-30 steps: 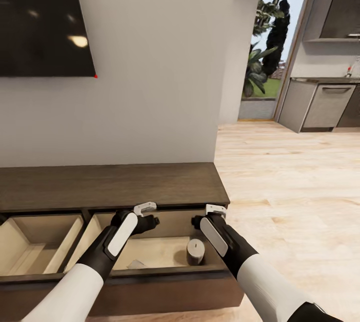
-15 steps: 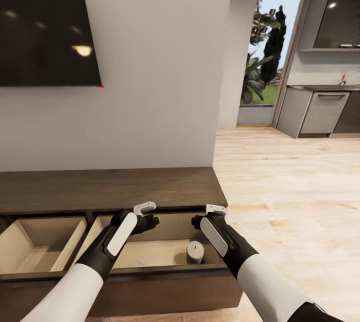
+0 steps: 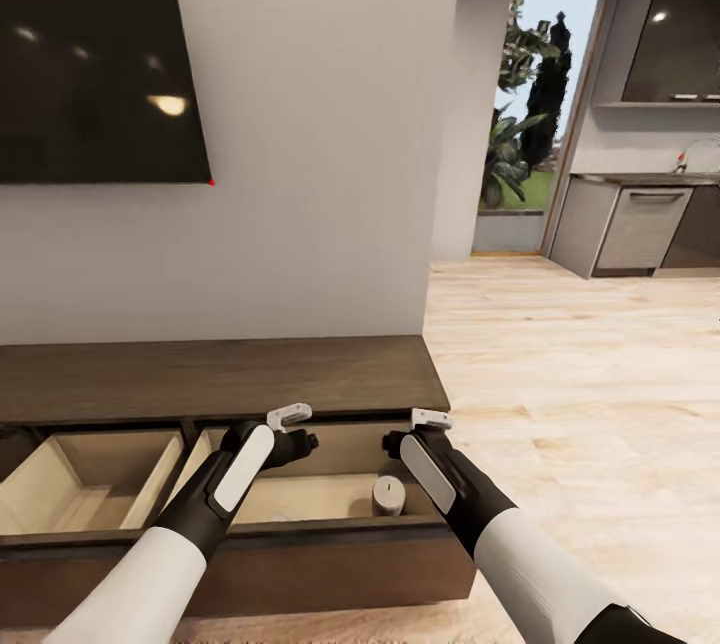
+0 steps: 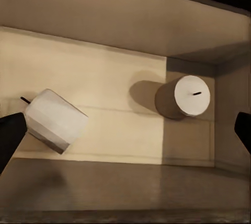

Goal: Place each of the two pumpkins and all three candles from the living room inside a cabinet in the living room (use any cabinet), then make sure every cabinet is closed, and position the cauldron so it is next to a table in the living room.

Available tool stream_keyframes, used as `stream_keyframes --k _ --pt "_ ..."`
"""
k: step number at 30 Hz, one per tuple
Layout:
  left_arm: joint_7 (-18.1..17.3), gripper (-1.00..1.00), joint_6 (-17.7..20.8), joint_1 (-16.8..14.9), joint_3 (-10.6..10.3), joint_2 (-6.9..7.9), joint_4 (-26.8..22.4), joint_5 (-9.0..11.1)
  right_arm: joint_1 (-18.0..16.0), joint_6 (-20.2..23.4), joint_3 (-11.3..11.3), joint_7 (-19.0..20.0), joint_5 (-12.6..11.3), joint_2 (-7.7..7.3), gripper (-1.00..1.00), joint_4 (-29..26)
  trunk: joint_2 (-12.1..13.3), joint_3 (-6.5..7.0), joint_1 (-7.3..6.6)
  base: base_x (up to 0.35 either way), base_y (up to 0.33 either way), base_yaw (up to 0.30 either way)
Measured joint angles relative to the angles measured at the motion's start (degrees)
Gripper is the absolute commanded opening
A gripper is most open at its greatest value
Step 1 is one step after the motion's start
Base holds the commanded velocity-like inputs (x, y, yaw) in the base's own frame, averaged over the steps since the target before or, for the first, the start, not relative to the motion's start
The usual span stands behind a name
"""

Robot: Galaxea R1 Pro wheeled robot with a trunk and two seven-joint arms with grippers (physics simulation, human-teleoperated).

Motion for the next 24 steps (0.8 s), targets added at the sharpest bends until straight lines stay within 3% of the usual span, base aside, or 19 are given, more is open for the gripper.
stream_keyframes --k 17,24 --pt "0.0 1.0 0.0 0.0 0.0 -0.07 0.0 0.1 0.0 0.0 0.0 3.1 0.1 -0.09 1.0 0.0 6.8 3.05 -3.75 -0.03 0.001 0.0" --pt "0.0 1.0 0.0 0.0 0.0 -0.09 0.0 0.1 0.0 0.0 0.0 3.1 0.1 -0.07 1.0 -0.1 9.6 4.31 -5.26 -0.246 0.073 0.0"
